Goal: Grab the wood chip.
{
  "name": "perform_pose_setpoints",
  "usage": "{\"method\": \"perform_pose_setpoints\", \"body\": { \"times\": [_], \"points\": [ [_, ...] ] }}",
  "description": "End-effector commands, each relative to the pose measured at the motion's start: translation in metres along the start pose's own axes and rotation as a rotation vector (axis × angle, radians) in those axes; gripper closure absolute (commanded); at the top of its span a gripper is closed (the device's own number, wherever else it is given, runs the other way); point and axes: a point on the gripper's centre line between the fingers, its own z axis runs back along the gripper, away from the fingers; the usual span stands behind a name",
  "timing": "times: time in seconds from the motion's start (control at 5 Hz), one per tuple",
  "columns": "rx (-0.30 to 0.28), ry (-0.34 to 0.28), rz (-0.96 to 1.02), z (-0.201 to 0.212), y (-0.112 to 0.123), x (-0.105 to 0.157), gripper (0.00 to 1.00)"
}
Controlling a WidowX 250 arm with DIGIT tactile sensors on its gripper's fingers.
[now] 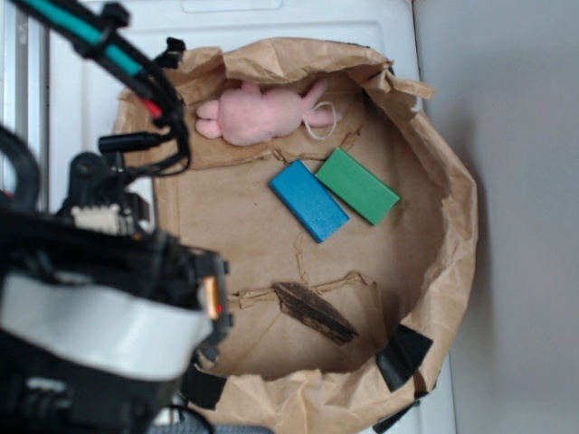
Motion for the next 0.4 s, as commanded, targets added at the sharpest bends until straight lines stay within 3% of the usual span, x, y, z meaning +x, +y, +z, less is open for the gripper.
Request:
{"method": "perform_pose_setpoints", "body": {
  "times": [0.0, 0.2],
  "points": [
    [-0.125, -0.032, -0.137, -0.005, -0.012, 0.038, 0.0],
    [-0.112, -0.07, -0.21, -0.031, -0.024, 0.085, 0.0]
  ]
}}
